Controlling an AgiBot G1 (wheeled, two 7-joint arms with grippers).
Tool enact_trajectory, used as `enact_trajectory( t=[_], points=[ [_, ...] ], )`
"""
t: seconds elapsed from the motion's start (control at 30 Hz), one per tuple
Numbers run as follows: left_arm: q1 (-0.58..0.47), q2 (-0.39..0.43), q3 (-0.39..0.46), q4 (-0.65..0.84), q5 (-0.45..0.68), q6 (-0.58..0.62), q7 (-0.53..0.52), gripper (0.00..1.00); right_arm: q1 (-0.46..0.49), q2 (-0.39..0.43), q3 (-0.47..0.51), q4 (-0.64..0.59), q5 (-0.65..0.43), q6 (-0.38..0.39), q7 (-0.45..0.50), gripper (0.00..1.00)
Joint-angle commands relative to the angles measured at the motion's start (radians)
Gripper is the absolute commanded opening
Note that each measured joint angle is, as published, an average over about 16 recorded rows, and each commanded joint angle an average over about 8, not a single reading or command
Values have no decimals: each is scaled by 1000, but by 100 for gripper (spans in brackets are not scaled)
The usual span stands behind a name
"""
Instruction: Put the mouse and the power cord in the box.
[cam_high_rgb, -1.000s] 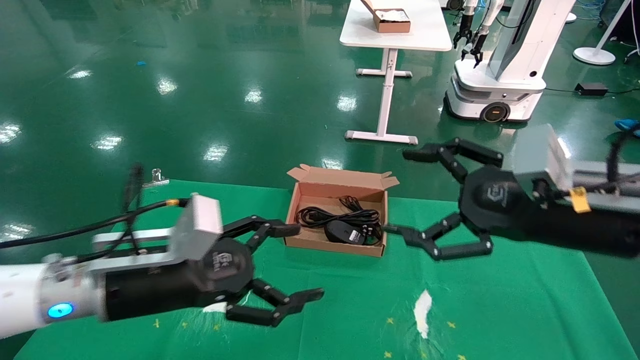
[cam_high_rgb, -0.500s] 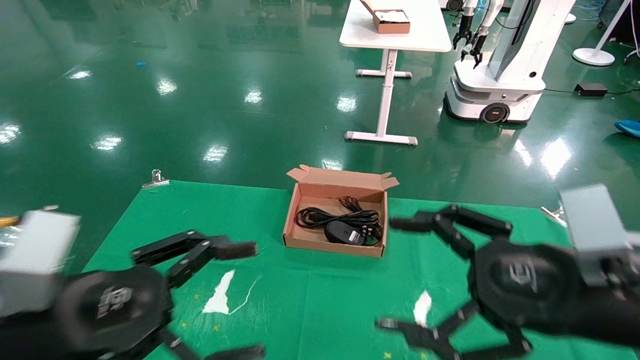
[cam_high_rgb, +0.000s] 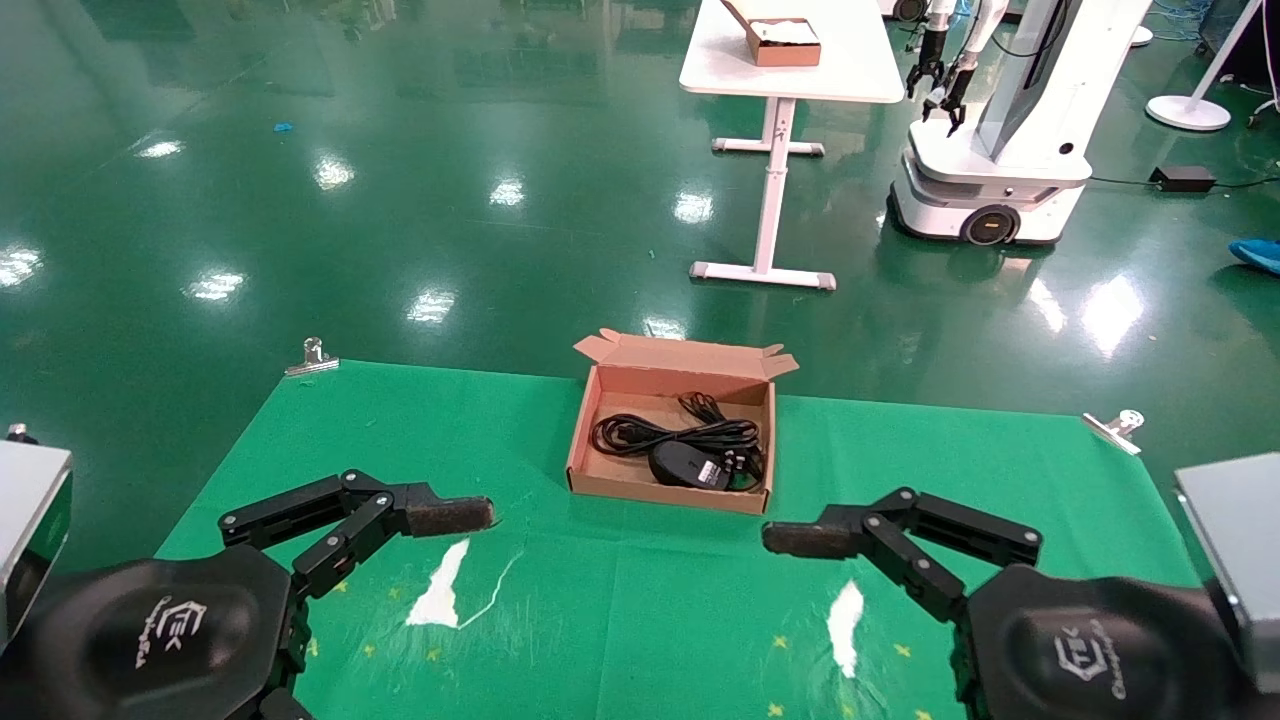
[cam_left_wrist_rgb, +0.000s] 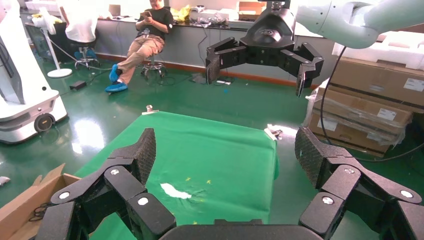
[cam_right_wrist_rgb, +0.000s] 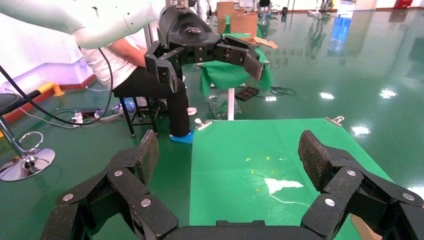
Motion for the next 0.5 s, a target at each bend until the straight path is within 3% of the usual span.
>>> enact_trajectory(
  t=[0.03, 0.5],
  points=[
    [-1, 2, 2, 1, 2, -2, 0, 100, 4, -1, -1, -5, -2, 1, -3, 100],
    [-5, 6, 9, 5, 8, -8, 0, 100, 20, -7, -8, -23, -13, 4, -11, 100]
  ],
)
